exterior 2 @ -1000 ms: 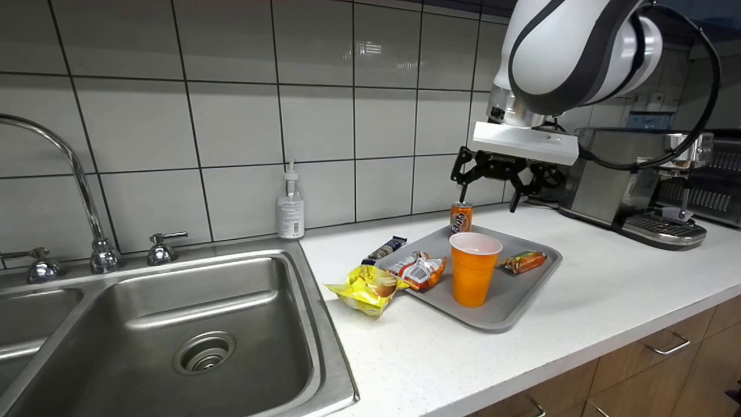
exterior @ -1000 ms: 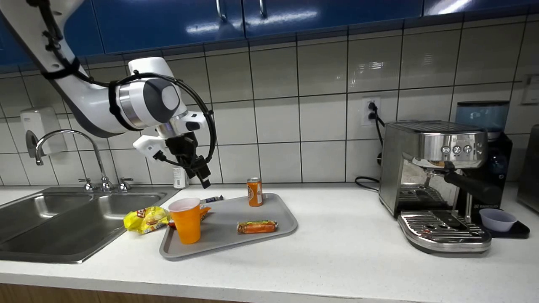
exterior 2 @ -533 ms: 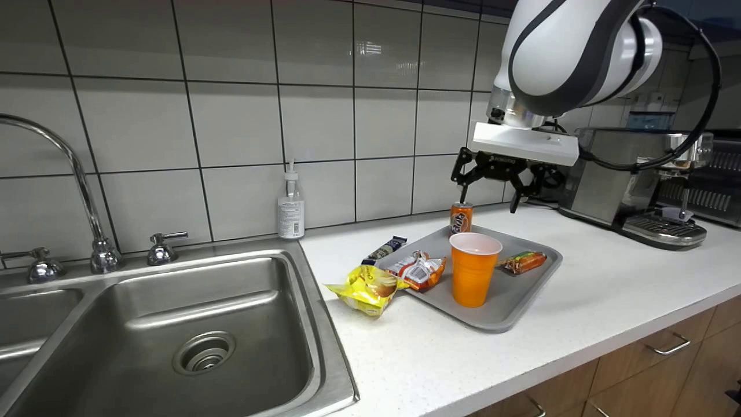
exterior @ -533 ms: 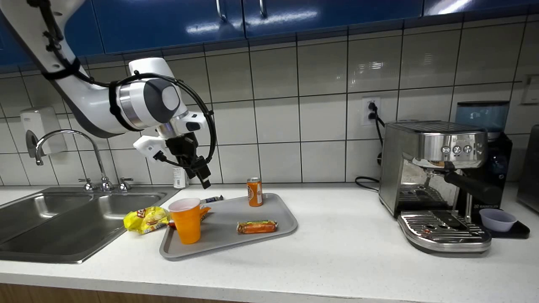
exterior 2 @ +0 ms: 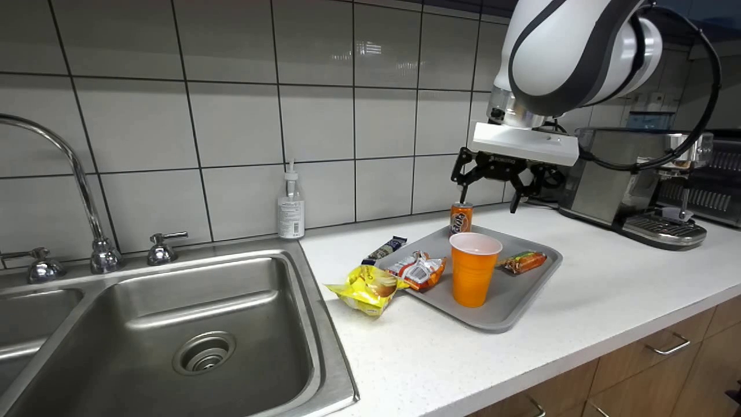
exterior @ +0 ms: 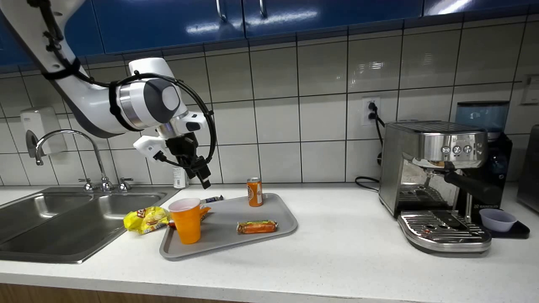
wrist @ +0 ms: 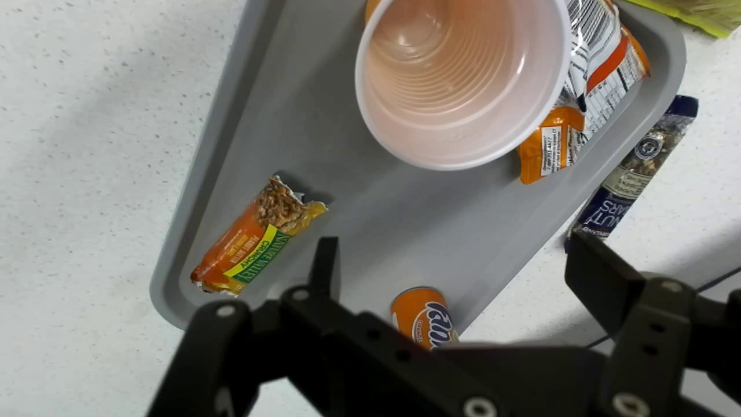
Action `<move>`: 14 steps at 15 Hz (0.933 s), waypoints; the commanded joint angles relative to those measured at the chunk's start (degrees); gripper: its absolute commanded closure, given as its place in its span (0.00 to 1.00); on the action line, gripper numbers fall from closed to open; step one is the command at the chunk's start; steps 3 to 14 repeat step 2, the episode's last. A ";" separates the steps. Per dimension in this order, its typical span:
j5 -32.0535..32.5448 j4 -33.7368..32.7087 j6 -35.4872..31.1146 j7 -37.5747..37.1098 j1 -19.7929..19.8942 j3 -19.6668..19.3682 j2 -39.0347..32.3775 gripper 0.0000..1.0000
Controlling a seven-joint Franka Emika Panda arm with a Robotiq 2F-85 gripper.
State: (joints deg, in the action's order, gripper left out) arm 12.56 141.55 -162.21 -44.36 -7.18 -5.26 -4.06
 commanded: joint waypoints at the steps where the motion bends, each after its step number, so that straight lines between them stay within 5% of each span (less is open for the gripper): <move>1: -0.03 -0.05 0.11 0.17 1.28 1.21 0.03 0.00; 14: -0.03 -0.05 0.11 0.17 1.28 1.21 0.03 0.00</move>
